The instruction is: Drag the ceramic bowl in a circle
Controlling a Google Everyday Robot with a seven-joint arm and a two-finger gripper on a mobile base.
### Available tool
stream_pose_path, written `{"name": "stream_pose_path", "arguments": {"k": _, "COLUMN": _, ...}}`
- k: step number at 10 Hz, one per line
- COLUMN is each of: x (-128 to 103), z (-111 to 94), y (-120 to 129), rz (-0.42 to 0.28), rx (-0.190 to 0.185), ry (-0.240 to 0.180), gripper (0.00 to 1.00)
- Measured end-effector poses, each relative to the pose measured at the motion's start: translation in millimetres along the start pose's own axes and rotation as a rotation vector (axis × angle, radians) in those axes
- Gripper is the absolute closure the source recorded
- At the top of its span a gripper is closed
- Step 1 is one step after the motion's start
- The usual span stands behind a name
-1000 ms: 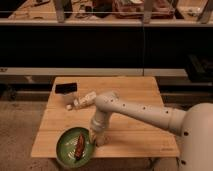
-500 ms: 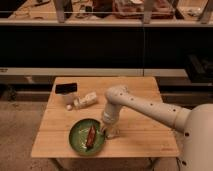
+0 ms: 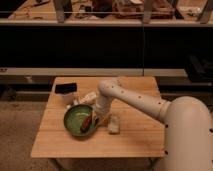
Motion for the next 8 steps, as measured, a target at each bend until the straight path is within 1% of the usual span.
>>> {"name": "stream_pose_path", "arguments": {"k": 1, "x": 2.1, "z": 5.2, "y": -17.0, "rz": -0.039, "rx": 0.002, "ry": -0.011, "gripper": 1.00}}
{"name": "stream_pose_path", "arguments": {"k": 2, "x": -0.7, "z": 10.4, "y": -37.2, "rz": -0.091, "rx": 0.005, "ry": -0.021, "gripper": 1.00}}
{"name": "stream_pose_path", "arguments": {"k": 3, "x": -8.5, "z": 14.0, "y": -59.9, "rz": -0.158, "rx": 0.009, "ry": -0.033, "gripper": 1.00}}
{"name": "stream_pose_path", "arguments": {"k": 4, "x": -15.5, "z": 12.9, "y": -75.7, "rz": -0.205, "rx": 0.009, "ry": -0.037, "gripper": 1.00}}
{"name": "stream_pose_path", "arguments": {"k": 6, "x": -32.5, "z": 5.6, "y": -114.7, "rz": -0.328, "rx": 0.015, "ry": -0.023, "gripper": 1.00}}
{"name": "stream_pose_path", "arguments": {"k": 7, "x": -40.7, "z": 3.0, "y": -124.3, "rz": -0.370, "rx": 0.011, "ry": -0.020, "gripper": 1.00}}
{"name": "stream_pose_path", "arguments": {"k": 8, "x": -52.5, "z": 3.5, "y": -130.7, "rz": -0.407, "rx": 0.004, "ry": -0.028, "gripper": 1.00}}
